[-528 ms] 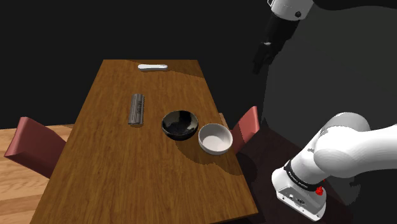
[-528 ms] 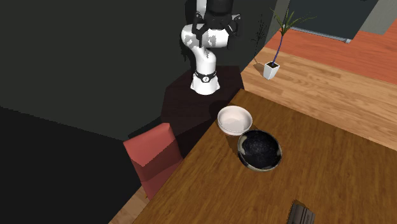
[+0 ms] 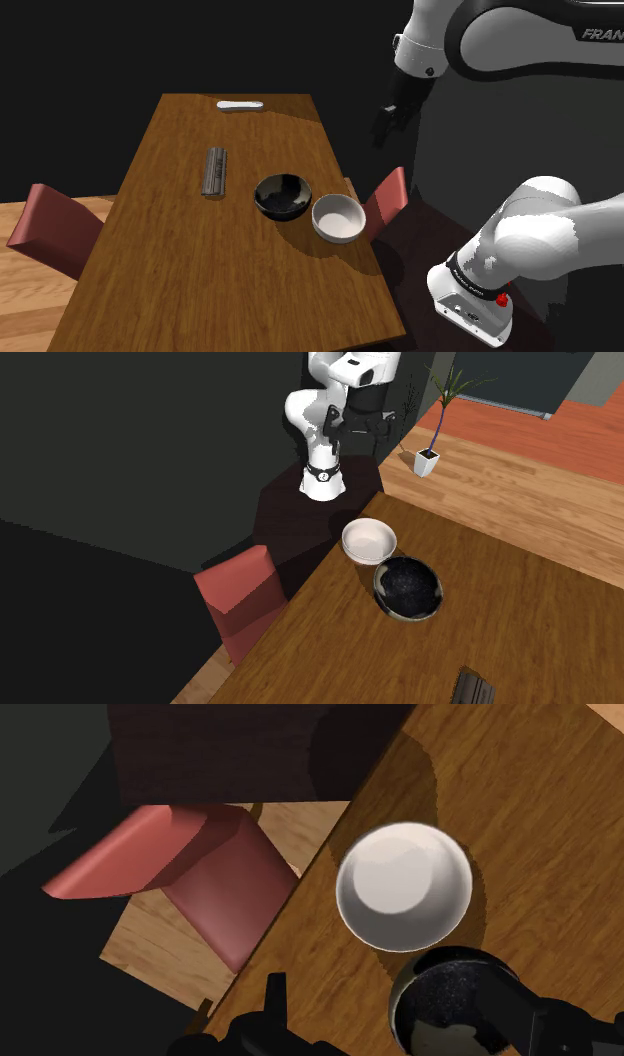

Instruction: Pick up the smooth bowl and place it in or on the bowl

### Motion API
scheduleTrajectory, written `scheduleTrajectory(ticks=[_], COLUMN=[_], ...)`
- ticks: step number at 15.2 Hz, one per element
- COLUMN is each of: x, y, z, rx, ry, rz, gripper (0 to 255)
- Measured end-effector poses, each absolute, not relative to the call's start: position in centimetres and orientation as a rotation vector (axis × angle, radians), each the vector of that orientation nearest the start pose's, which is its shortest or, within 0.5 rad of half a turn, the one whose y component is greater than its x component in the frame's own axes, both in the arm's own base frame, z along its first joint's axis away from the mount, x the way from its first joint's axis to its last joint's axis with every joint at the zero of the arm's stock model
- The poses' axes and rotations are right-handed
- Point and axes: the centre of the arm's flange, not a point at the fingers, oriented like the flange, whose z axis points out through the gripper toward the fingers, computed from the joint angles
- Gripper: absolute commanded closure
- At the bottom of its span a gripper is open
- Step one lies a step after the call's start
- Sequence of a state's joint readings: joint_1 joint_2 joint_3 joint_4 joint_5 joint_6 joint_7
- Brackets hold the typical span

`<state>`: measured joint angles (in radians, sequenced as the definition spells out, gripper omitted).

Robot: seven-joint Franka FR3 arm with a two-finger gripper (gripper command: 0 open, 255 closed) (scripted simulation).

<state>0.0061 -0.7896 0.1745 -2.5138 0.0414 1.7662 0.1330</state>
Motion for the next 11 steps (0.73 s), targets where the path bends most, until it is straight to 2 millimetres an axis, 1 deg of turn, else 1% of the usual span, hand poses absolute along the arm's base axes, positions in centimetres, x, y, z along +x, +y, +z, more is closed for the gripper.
scheduleTrajectory(ticks=[1, 4, 7, 8, 11], x=[31.5, 31.9, 32.8, 32.7, 33.4], y=[7.6, 10.1, 12.4, 13.0, 15.3], z=[52.1, 48.7, 45.2, 44.2, 40.9], rx=[-3.222, -3.232, -3.242, -3.245, -3.255], ry=[0.022, 0.047, 0.074, 0.083, 0.108], rz=[-0.070, -0.061, -0.050, -0.047, -0.039], gripper=[0, 0, 0, 0, 0])
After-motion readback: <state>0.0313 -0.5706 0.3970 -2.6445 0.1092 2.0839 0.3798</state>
